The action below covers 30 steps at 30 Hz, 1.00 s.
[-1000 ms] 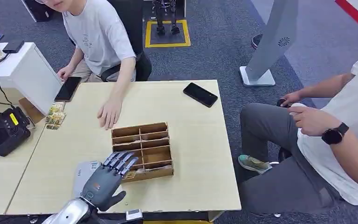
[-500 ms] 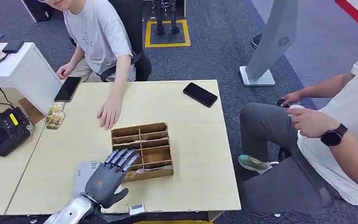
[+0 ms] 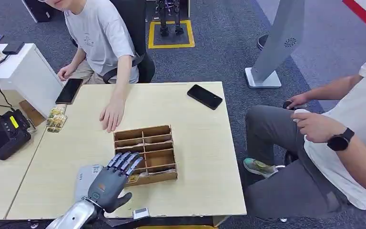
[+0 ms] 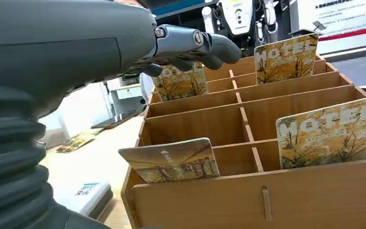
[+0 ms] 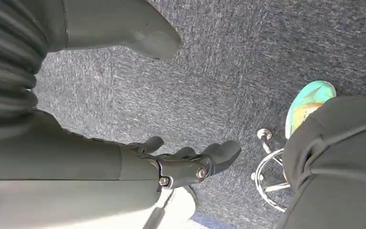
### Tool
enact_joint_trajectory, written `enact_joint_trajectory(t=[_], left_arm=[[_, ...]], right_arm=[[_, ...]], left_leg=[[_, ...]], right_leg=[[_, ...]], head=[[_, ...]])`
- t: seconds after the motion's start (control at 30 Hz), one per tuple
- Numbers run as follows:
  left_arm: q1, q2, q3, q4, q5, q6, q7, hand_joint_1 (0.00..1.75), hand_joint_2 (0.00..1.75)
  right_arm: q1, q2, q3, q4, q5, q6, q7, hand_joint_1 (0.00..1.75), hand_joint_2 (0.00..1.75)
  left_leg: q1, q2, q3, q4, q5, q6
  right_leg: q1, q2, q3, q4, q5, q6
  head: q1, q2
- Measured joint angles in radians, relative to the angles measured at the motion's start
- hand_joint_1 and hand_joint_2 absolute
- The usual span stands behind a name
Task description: Pass the card to the sensor for recognition and then transmit it.
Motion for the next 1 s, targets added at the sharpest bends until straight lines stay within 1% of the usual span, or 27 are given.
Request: enact_joint_trajectory(t=[0.37, 1.0], left_arm=[[0.0, -0.005, 0.0, 0.005, 0.003, -0.006, 0.007, 0.0, 1.75], [-0.004, -0.009, 0.0, 0.016, 0.002, -0.008, 0.007, 0.0, 1.75]], right_arm=[[0.0, 0.002, -0.02, -0.002, 0.009, 0.002, -0.009, 0.0, 1.75], [-0.003, 0.003, -0.024, -0.002, 0.016, 0.001, -0.013, 0.0, 1.75]], left_leg=[[0.0, 0.0, 0.0, 0.0, 0.0, 0.0], [0.0, 0.0, 0.0, 0.0, 0.0, 0.0]], right_leg=[[0.0, 0.0, 0.0, 0.0, 0.0, 0.0], [0.0, 0.0, 0.0, 0.0, 0.0, 0.0]], head=[[0.0, 0.0], [0.0, 0.0]])
